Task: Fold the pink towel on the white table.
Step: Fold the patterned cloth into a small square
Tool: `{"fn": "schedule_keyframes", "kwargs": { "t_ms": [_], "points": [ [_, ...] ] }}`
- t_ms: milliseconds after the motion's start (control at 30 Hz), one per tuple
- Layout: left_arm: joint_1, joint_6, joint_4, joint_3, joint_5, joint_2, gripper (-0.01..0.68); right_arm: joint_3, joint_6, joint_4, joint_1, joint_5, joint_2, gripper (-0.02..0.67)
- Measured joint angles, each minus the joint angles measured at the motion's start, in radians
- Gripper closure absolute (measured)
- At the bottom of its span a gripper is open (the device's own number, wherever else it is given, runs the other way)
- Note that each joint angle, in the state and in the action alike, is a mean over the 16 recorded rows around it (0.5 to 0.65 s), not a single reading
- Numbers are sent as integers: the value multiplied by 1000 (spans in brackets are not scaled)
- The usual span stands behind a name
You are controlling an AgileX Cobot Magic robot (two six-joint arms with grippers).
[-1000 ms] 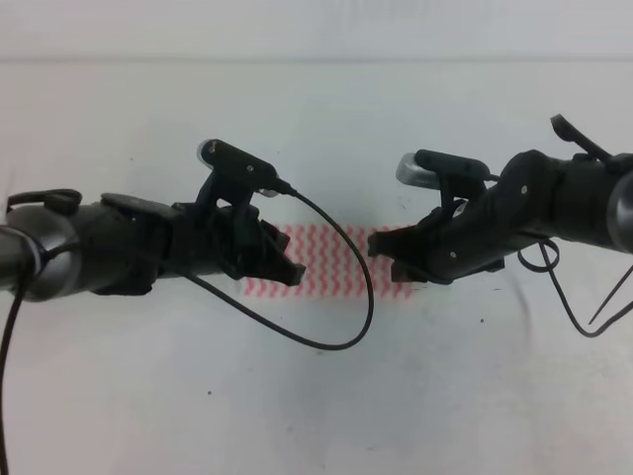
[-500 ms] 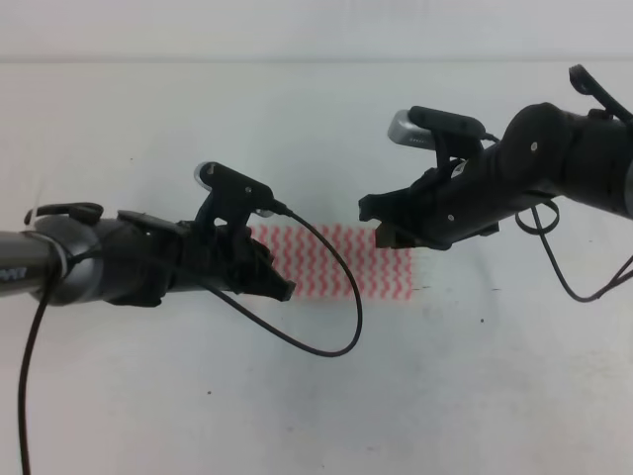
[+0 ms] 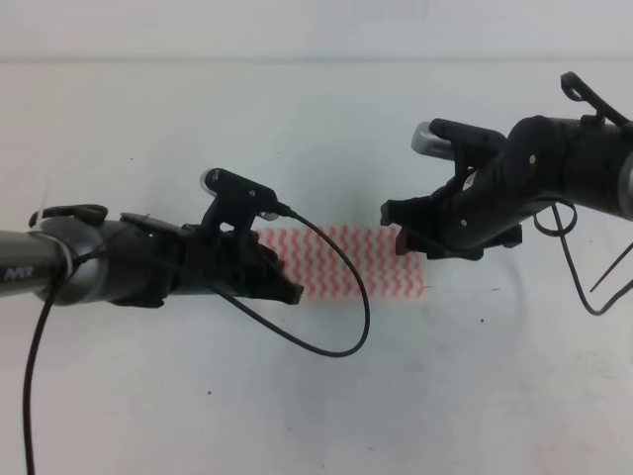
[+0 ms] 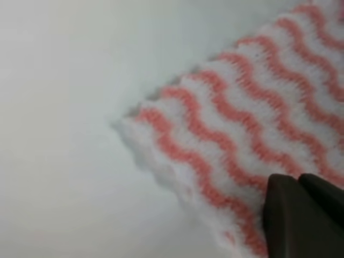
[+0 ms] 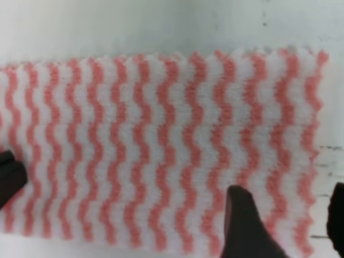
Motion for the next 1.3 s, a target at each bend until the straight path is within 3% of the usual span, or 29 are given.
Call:
{"fn": "schedule_keyframes", "kwargs": {
  "t_ms": [1300],
  "points": [
    [0, 1, 0, -53, 23, 27, 678, 1, -1, 7, -30, -59, 51, 341]
  ]
}}
